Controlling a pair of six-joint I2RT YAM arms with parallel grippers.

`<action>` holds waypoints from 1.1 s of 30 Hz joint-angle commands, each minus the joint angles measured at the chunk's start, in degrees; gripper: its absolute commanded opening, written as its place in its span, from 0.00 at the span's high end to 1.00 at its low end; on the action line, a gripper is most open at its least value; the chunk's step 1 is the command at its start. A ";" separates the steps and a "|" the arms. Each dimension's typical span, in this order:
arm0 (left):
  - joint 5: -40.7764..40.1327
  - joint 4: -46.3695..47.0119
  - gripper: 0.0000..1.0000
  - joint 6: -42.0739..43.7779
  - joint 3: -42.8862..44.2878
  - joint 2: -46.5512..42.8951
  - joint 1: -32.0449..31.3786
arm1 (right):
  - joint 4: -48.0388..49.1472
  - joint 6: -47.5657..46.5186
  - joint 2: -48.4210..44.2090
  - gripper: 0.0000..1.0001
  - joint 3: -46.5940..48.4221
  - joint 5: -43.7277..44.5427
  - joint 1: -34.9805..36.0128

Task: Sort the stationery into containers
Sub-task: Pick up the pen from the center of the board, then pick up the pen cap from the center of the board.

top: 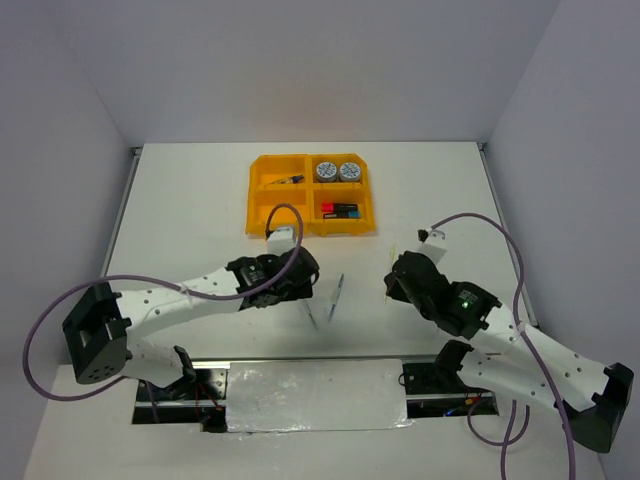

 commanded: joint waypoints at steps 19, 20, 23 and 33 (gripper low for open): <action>-11.41 -7.84 0.51 -28.94 1.76 13.39 -9.26 | 1.14 -7.08 -7.43 1.00 -5.21 -5.09 0.71; -11.23 -7.48 0.51 -28.85 1.33 13.48 -9.25 | 1.58 -7.08 -7.34 1.00 -5.21 -5.44 0.71; -10.71 -6.52 0.52 -28.68 0.54 13.92 -8.47 | 1.93 -6.73 -6.64 1.00 -5.38 -5.62 0.71; -9.65 -2.56 0.53 -26.92 -1.14 15.85 -6.71 | 4.83 -7.26 -5.94 1.00 -6.35 -7.81 0.97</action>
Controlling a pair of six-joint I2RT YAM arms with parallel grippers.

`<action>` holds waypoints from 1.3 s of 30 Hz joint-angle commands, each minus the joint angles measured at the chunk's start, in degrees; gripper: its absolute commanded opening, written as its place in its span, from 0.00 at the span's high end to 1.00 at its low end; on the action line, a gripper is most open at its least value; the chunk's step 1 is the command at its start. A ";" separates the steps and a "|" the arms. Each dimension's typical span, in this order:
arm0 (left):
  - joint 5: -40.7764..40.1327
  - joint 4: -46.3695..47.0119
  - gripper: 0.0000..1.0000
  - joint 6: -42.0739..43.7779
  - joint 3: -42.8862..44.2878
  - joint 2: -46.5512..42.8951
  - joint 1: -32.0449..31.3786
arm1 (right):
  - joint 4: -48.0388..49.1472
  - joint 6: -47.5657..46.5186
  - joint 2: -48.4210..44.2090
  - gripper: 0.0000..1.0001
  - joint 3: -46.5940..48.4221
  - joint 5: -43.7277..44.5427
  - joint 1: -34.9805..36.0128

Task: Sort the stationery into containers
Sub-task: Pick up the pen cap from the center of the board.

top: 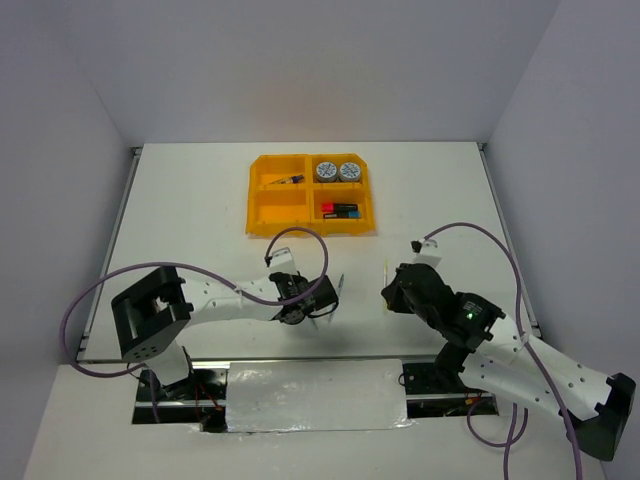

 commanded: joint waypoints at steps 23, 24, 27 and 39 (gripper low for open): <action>2.36 3.55 0.61 0.09 -2.15 4.82 0.24 | 3.43 -0.98 -0.01 1.00 0.23 -0.16 2.88; 2.62 3.72 0.63 0.01 -2.50 4.55 0.24 | 3.61 -1.07 -0.01 1.00 0.23 -0.68 2.97; 3.42 4.78 0.66 -0.52 -4.52 2.97 0.16 | 4.84 -1.60 0.34 1.00 -0.03 -1.65 3.41; 3.68 6.27 0.84 -0.70 -8.31 -1.94 -0.11 | 8.52 -3.69 1.83 1.00 -0.64 -4.37 4.38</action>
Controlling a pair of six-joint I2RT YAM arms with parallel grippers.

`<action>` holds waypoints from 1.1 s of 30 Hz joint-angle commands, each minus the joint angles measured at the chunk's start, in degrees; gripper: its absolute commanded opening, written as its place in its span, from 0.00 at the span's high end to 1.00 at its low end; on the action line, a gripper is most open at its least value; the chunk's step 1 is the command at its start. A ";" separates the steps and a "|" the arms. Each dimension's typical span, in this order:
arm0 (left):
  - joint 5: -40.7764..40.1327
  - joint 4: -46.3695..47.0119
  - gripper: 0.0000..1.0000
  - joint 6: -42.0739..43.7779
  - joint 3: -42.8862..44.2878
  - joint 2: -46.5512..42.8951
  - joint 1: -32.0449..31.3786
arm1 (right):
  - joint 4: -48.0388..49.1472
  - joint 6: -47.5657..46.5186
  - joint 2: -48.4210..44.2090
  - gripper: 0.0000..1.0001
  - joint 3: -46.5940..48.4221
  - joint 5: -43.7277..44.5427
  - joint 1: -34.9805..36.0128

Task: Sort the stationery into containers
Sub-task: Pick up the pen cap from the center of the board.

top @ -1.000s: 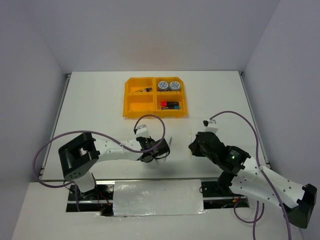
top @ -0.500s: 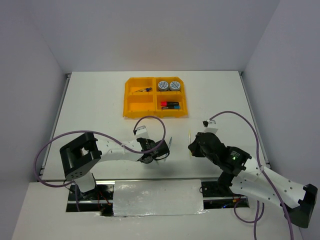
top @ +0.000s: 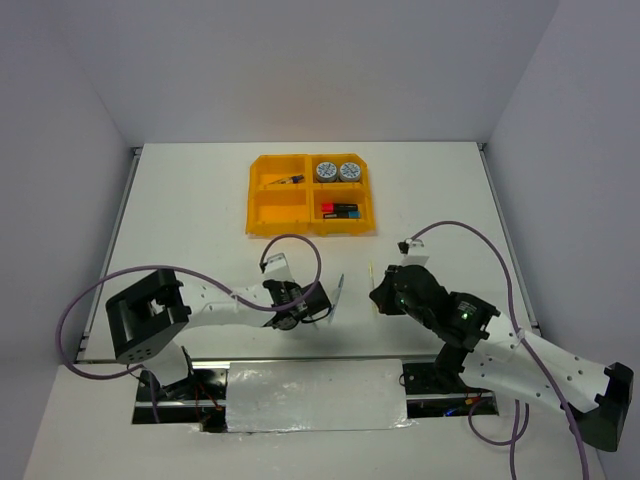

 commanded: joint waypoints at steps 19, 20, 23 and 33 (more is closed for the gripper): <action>-5.13 35.99 1.00 38.57 -19.22 -51.53 -1.98 | 55.59 1.70 -13.64 1.00 -25.97 -19.74 9.04; -3.36 42.20 1.00 41.72 -19.93 -55.03 -1.97 | 60.75 3.02 -14.00 1.00 -27.99 -18.95 10.10; 1.64 50.06 1.00 44.29 -22.22 -58.66 -2.06 | 65.44 2.60 -13.30 1.00 -28.27 -14.29 14.40; 10.37 65.29 1.00 47.99 -22.05 -56.91 -2.06 | 72.50 -1.62 -4.69 1.00 -21.95 -6.82 25.13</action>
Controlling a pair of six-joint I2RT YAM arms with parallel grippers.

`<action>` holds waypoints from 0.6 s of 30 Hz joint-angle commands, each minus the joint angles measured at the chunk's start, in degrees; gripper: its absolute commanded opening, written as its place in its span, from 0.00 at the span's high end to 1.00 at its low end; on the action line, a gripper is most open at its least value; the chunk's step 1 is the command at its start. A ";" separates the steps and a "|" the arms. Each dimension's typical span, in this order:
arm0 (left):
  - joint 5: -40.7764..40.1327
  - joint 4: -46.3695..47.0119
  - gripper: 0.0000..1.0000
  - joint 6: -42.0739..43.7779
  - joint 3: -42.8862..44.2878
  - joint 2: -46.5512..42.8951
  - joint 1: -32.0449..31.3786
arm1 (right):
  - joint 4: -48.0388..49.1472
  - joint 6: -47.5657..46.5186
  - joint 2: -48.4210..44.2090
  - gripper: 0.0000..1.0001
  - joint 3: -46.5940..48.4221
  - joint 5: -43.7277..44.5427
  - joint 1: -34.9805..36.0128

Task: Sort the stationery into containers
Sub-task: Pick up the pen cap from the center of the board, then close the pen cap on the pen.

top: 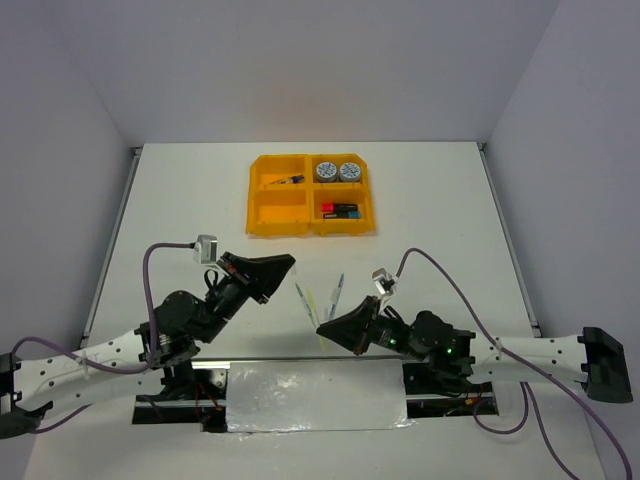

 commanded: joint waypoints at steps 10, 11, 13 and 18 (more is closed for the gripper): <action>4.84 10.96 1.00 0.53 -0.18 1.65 -0.07 | 2.93 -6.30 3.43 1.00 9.27 10.93 6.70; 4.84 11.40 1.00 0.35 -0.53 1.65 -0.16 | 2.76 -6.22 3.61 1.00 9.45 11.10 6.70; 5.19 11.76 1.00 0.18 -0.53 1.65 -0.07 | 2.75 -6.30 4.23 1.00 9.71 11.46 6.87; 5.55 11.32 1.00 0.26 0.35 2.08 -0.16 | 1.79 -6.57 4.40 1.00 10.15 12.16 6.96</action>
